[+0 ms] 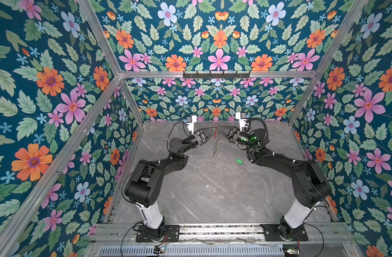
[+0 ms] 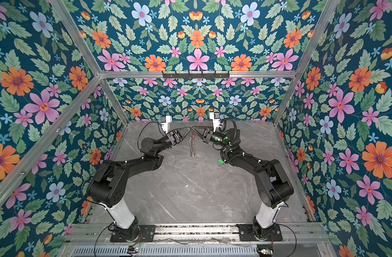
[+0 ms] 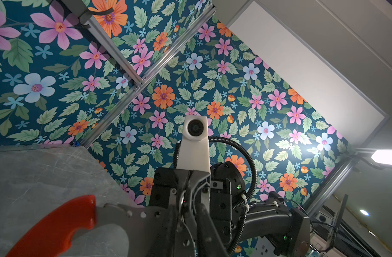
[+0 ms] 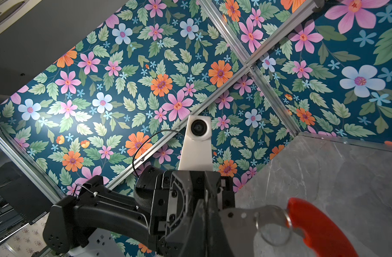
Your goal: Put the keys on the keyring
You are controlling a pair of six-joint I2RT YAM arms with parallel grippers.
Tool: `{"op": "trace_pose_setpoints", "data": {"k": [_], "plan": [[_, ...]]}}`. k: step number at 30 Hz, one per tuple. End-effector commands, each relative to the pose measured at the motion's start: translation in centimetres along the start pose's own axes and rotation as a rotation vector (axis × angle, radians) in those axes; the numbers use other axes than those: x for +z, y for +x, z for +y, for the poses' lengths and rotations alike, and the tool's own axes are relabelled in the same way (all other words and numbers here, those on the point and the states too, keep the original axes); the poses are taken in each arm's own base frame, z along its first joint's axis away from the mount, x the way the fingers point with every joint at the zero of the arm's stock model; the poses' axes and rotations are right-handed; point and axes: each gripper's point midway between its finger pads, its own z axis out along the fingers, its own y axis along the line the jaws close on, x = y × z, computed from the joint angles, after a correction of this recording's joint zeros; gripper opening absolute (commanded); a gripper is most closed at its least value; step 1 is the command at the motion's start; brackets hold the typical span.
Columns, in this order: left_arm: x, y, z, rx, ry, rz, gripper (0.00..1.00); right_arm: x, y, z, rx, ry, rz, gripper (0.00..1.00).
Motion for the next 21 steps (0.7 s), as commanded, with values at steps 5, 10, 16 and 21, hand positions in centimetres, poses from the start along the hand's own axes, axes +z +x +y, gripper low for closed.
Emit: {"op": "trace_pose_setpoints", "data": {"k": [5,10,16,21], "plan": [[0.0,-0.3,-1.24,0.033,0.047,-0.004,0.07,0.2,-0.57,1.43,-0.031,-0.048,-0.018,0.0],[-0.08,-0.11,-1.16,0.03,0.045,-0.001,0.02,0.41,-0.59,1.71,-0.033,-0.057,-0.014,0.0],[0.07,0.13,-1.23,0.033,0.051,0.004,0.0,0.44,-0.37,1.47,-0.028,-0.054,-0.011,0.0],[-0.08,0.29,-0.81,0.06,0.005,0.001,0.0,0.09,-0.3,1.07,-0.022,-0.025,-0.015,0.03]]}}
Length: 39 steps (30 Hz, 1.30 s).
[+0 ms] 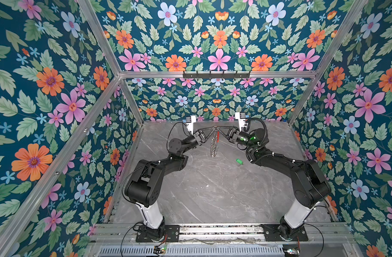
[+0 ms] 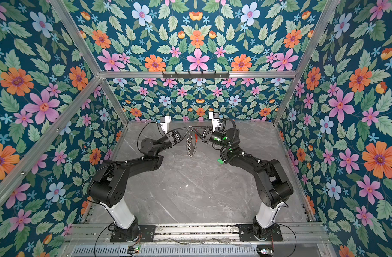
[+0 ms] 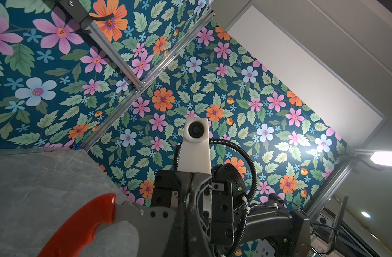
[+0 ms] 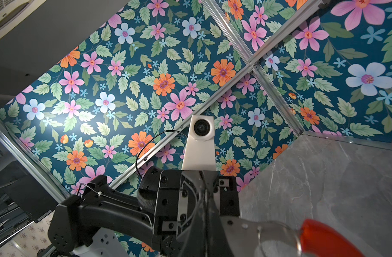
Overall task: Put the keys on the keyring
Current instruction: 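Open the right gripper off the plate and swing it toward the green key tag, then lower the right gripper and grasp the green key tag's key end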
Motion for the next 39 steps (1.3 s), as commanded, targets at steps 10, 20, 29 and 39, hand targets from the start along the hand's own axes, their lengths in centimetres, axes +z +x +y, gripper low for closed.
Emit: {"op": "trace_pose_setpoints", "data": {"k": [10,20,29,39], "plan": [[-0.6,1.2,0.3,0.086,-0.076,0.048,0.0,-5.8,0.5,-1.3,-0.065,0.231,0.004,0.41],[-1.3,1.7,0.1,0.127,-0.131,0.073,0.0,-19.5,3.7,-10.4,-0.082,1.194,0.137,0.48],[-1.3,1.9,-0.3,0.113,-0.103,0.08,0.0,-21.7,6.6,-11.4,0.031,1.281,0.189,0.5],[-1.3,2.1,-0.6,0.111,-0.107,0.087,0.0,-21.4,10.9,-14.0,0.192,1.296,0.368,0.49]]}}
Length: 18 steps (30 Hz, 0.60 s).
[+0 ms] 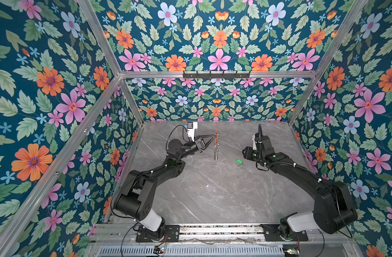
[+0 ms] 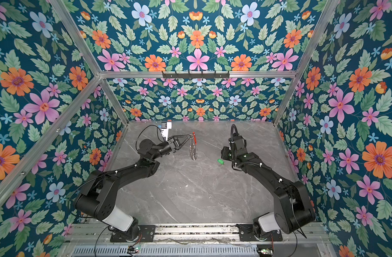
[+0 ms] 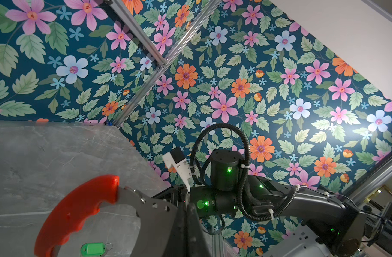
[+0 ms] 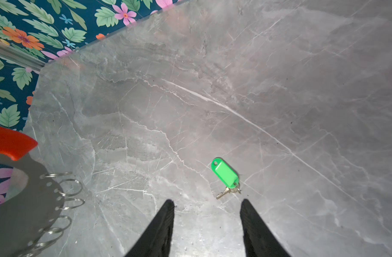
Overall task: Put the keys on the keyring
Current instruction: 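Lower the right gripper and grasp the green key tag's key end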
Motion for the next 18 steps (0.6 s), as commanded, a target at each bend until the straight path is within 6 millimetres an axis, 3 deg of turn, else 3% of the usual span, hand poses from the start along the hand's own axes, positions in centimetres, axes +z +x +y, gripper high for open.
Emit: {"op": "trace_pose_setpoints", "data": {"k": [1,10,13,18], "plan": [[0.1,-0.4,-1.2,0.034,0.042,-0.017,0.0,0.9,2.5,-1.0,0.019,0.034,0.111,0.48],[0.4,-0.2,-0.7,0.016,0.039,-0.014,0.0,3.6,7.2,-3.1,0.023,0.118,0.319,0.41],[0.2,-0.1,-0.7,0.015,0.037,-0.015,0.0,4.9,8.1,-3.4,0.025,0.126,0.362,0.39],[0.1,0.1,-0.8,0.018,0.031,-0.01,0.0,6.1,8.0,-3.7,-0.001,0.149,0.379,0.37]]}}
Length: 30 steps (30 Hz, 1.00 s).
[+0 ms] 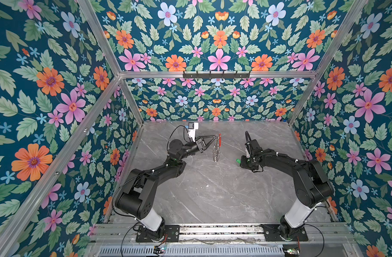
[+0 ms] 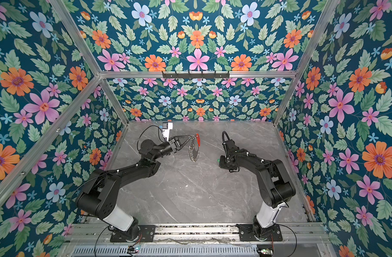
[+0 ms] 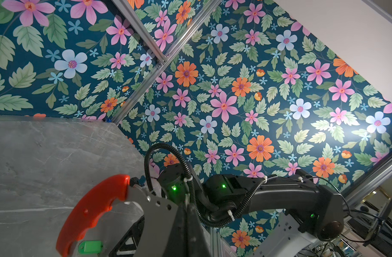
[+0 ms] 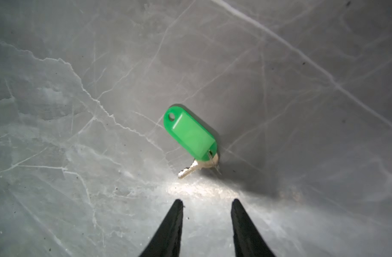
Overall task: Put the keys on the keyring
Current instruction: 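Lower the right gripper and grasp the green key tag's key end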
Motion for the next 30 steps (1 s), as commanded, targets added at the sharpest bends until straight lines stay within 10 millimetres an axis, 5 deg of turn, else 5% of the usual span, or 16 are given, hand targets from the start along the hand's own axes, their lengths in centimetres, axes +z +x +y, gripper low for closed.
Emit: {"op": "trace_pose_setpoints", "data": {"k": [1,30], "plan": [[-0.1,-0.7,-1.2,0.045,0.034,-0.022,0.0,0.3,-0.3,-0.1,-0.023,0.021,0.014,0.36],[0.5,-0.4,-1.1,0.038,0.037,-0.014,0.0,1.8,-1.3,-0.7,-0.098,0.041,0.006,0.22]]}}
